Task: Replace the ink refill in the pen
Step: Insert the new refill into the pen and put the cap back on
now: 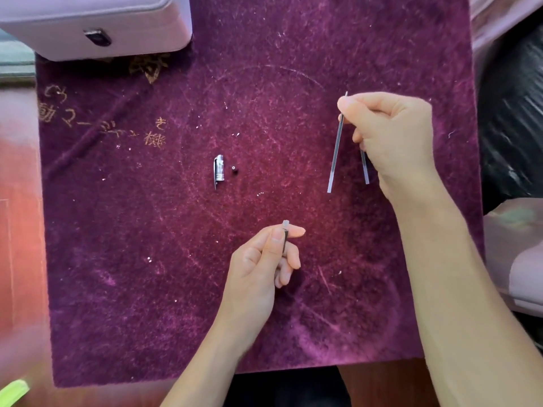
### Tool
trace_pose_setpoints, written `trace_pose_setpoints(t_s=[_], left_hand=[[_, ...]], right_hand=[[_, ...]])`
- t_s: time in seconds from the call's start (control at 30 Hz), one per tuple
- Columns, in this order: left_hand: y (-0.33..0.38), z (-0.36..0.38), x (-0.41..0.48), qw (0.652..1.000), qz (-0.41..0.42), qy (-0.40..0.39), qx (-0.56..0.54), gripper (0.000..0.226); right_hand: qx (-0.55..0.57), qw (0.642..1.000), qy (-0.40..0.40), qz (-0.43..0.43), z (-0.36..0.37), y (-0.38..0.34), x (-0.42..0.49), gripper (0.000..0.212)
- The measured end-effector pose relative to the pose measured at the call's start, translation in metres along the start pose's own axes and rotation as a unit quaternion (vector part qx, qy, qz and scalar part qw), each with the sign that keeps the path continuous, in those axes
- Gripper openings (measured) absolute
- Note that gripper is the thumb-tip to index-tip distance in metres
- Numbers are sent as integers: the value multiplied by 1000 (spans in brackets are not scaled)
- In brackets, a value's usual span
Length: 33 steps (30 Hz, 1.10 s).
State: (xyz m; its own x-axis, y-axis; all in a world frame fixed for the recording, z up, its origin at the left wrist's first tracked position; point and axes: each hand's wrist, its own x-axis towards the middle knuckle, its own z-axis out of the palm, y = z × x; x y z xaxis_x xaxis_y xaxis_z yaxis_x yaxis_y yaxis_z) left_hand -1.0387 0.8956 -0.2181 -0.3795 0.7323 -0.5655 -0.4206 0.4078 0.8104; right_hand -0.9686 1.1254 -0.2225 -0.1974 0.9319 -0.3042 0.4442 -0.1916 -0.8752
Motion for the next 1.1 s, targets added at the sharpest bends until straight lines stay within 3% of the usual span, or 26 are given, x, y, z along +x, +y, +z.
trace_pose_setpoints(t_s=[0.37,1.0,1.1], left_hand=[[9,5,17,1000,4,7,3,36],[8,7,22,1000,0,10,1,35],[7,7,22,1000,1,10,-1,35]], right_hand=[[-204,978,18,-41,13,1,18,11],[-224,974,22,-33,16,-3,14,15],[-216,973,51,-56,7,-8,18,18]])
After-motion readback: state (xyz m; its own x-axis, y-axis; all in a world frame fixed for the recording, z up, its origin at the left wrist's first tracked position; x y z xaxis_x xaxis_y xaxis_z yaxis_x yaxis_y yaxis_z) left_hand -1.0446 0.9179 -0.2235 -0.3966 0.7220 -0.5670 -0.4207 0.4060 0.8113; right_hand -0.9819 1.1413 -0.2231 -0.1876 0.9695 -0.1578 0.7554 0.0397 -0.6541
